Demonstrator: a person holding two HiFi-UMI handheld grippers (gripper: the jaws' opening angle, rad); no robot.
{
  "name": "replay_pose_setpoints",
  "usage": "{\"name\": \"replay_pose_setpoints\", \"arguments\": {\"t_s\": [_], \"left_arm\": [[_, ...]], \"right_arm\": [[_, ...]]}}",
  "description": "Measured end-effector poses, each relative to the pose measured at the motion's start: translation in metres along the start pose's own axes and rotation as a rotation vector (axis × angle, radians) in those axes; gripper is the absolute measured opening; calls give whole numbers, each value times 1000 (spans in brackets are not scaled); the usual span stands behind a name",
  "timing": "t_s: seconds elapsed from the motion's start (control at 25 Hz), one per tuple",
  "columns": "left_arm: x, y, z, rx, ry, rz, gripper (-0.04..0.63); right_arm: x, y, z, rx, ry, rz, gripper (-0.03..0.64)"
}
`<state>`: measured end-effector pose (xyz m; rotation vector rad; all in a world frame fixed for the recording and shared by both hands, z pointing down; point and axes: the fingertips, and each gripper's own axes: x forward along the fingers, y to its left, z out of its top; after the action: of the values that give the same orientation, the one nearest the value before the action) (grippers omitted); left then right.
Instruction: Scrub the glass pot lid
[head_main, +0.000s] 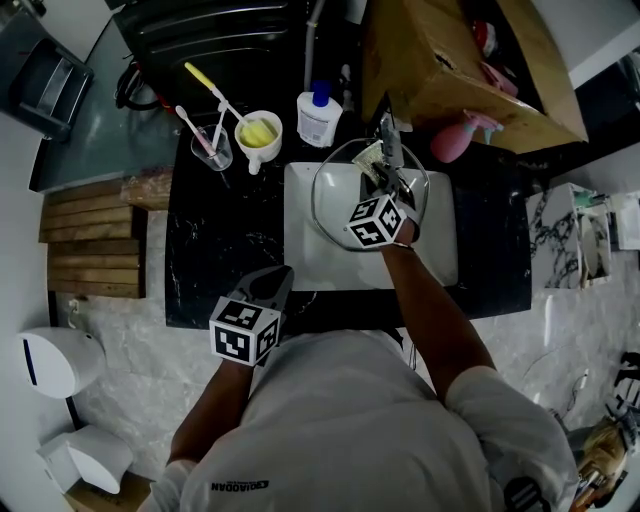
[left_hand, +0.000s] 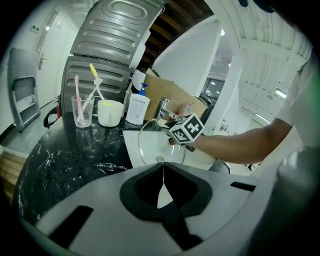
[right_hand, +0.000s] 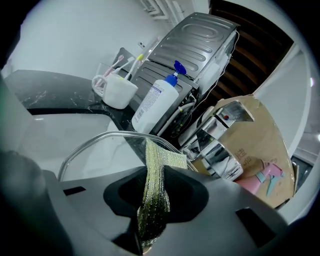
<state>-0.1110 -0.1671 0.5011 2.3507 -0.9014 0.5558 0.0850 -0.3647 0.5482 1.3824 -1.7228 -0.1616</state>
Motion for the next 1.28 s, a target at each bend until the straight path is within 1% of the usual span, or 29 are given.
{"name": "replay_pose_setpoints", "arguments": {"t_s": [0.44, 1.08, 1.28], "left_arm": [[-8, 7, -4, -17, -9, 0, 15], [-15, 9, -6, -31, -30, 12, 15], [-15, 7, -9, -38, -32, 15, 15]], "right_arm": [[6, 16, 20, -22, -12, 33, 97], [7, 42, 34, -192, -45, 103, 97], [4, 58, 37, -234, -66, 141, 98]]}}
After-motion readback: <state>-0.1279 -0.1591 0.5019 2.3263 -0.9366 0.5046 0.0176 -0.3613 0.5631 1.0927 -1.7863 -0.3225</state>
